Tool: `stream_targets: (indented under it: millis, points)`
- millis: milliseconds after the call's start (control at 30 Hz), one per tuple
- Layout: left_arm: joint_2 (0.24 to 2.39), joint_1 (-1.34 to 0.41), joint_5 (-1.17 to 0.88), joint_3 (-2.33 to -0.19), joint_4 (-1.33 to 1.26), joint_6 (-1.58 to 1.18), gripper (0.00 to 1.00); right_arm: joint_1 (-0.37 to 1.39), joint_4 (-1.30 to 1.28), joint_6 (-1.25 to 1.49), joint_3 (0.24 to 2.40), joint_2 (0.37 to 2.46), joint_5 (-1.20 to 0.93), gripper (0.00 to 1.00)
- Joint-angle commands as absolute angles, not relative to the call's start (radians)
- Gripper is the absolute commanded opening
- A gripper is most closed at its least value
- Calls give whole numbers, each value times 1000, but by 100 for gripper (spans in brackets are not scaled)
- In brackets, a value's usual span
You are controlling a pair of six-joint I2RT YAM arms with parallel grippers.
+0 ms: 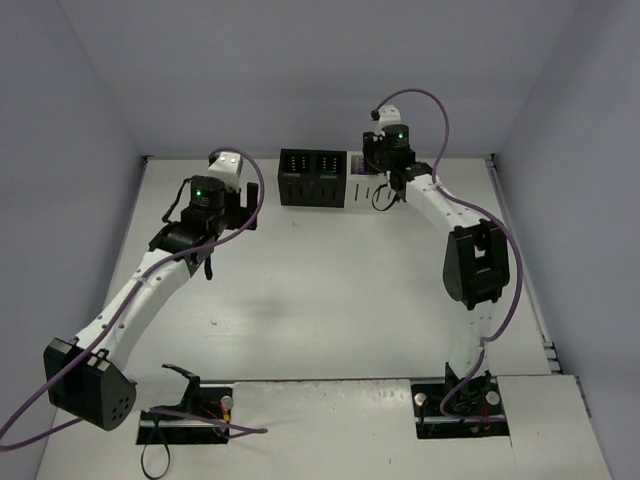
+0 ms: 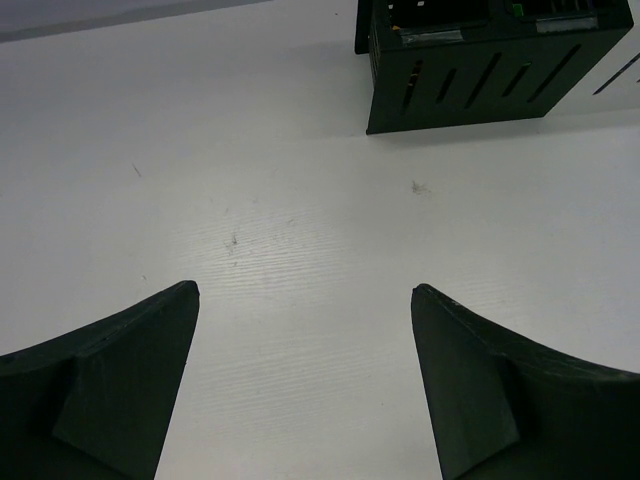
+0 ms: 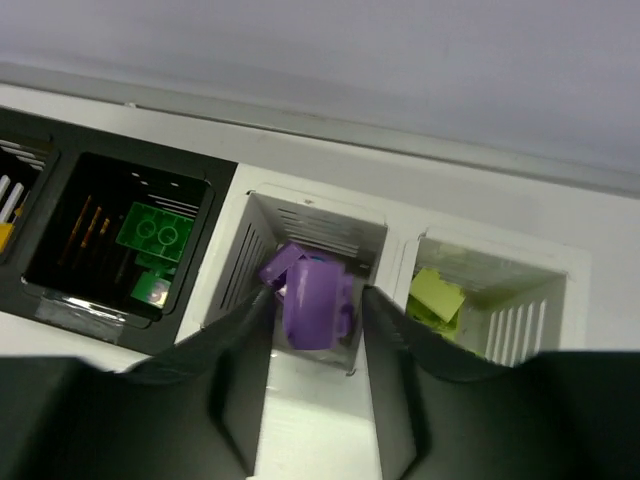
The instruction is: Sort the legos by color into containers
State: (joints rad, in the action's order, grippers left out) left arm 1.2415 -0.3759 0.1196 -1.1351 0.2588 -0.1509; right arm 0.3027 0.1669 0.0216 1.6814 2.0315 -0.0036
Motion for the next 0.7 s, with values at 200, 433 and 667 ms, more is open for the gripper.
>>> stream_targets:
  millis: [200,433,667]
  points:
    - [1210,-357,95,-1193,239,-187,80,304,219,8,1764,2017,-34,64]
    - [1195,-344,86,-1192,238,-202,80,304,219,17,1632,1812,-3,67]
    - [1143,-330,90,-1189,230,-221,80,302,219,81,1332,1429,97,78]
